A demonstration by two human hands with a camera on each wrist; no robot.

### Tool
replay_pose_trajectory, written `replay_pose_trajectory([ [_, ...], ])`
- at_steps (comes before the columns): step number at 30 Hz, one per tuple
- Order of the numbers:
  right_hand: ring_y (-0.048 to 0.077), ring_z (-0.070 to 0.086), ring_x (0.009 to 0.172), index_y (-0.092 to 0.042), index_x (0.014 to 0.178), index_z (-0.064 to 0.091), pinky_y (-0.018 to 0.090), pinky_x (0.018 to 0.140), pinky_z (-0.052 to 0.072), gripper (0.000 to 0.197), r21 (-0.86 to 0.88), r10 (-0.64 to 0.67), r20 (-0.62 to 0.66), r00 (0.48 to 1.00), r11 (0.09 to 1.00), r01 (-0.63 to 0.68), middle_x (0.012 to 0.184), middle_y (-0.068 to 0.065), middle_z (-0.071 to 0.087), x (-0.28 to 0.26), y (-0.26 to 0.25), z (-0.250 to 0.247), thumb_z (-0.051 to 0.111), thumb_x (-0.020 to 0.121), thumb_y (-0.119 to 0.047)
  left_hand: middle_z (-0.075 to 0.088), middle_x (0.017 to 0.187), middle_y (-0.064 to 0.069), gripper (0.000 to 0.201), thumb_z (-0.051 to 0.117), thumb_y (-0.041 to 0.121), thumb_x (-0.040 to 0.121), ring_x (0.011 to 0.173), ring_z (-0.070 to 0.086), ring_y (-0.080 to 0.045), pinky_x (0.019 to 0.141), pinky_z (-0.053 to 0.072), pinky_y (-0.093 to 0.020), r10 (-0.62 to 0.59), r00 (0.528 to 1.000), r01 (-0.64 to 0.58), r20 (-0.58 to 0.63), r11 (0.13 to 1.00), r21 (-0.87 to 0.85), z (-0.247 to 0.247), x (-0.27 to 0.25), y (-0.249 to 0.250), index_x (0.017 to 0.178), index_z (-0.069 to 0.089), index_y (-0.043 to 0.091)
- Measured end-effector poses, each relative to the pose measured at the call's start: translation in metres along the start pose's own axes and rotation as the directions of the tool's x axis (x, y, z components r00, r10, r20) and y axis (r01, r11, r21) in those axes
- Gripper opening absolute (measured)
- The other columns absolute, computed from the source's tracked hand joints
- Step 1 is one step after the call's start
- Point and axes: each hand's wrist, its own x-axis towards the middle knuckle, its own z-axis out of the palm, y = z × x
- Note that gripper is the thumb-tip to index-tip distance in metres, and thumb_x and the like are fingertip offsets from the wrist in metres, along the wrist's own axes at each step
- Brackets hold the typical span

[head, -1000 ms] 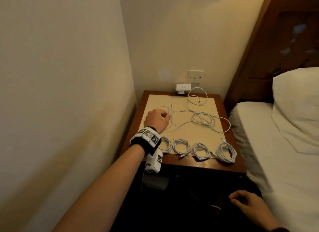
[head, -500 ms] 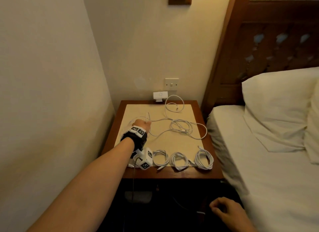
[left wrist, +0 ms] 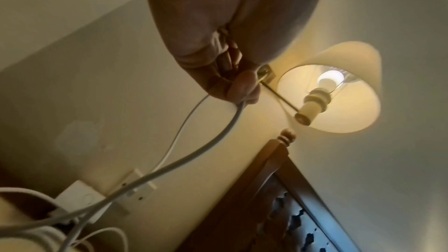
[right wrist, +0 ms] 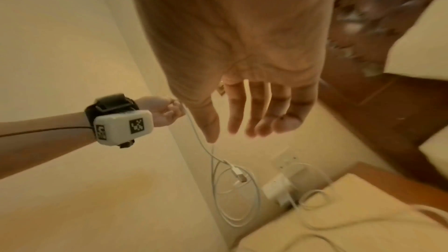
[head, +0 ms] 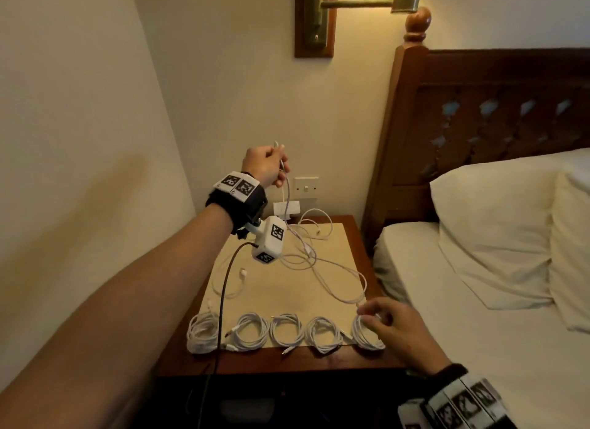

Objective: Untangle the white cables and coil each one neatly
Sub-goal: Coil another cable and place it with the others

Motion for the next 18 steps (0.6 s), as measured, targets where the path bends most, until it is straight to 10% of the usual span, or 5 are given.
replay_pose_trajectory([
  [7,0.018,0.046,0.119,-0.022,0.136,0.051,0.032,0.101,0.039,0.066,-0.099,-0.150,-0.015,0.989,0.984,0.148,0.130,-0.001,0.046,0.126,-0.104,0.012,0.079,0.078,-0.033,0.057,0.064,-0.006,0.033,0.047,0.024,0.102,0.042,0.048,-0.010,0.040,0.040,-0.022,0.182,0.981,-0.176,0.065,0.981,-0.080,-0.020,-0.007,0.081,0.075,0.058,0.008],
  [11,0.029,0.068,0.085,-0.007,0.094,0.075,0.039,0.078,0.056,0.021,-0.103,-0.117,-0.055,0.992,0.989,0.111,0.089,0.014,0.073,0.157,-0.113,0.018,0.070,0.088,-0.026,0.055,0.064,-0.005,0.032,0.046,0.024,0.102,0.044,0.045,-0.011,0.040,0.036,-0.022,0.256,0.967,-0.254,0.010,0.961,-0.112,-0.049,-0.011,0.108,0.076,0.058,0.010],
  [16,0.023,0.066,0.063,-0.014,0.072,0.071,0.043,0.068,0.059,0.030,0.250,-0.022,-0.180,0.983,0.966,0.067,0.076,0.011,0.072,0.152,-0.122,-0.023,0.057,0.098,-0.021,0.049,0.059,-0.004,0.035,0.043,0.019,0.103,0.034,0.037,-0.006,0.035,0.028,-0.016,0.247,0.946,-0.249,-0.208,0.968,0.016,-0.098,0.000,0.086,0.073,0.058,0.011],
  [18,0.017,0.056,0.057,-0.019,0.060,0.066,0.029,0.064,0.053,0.042,0.213,-0.055,-0.268,0.962,0.970,0.115,0.065,0.004,0.066,0.145,-0.131,-0.046,0.054,0.099,-0.028,0.049,0.059,-0.007,0.035,0.043,0.016,0.103,0.030,0.036,-0.005,0.034,0.027,-0.014,0.153,0.956,-0.150,-0.249,0.988,0.029,-0.108,0.005,0.064,0.075,0.061,0.006],
])
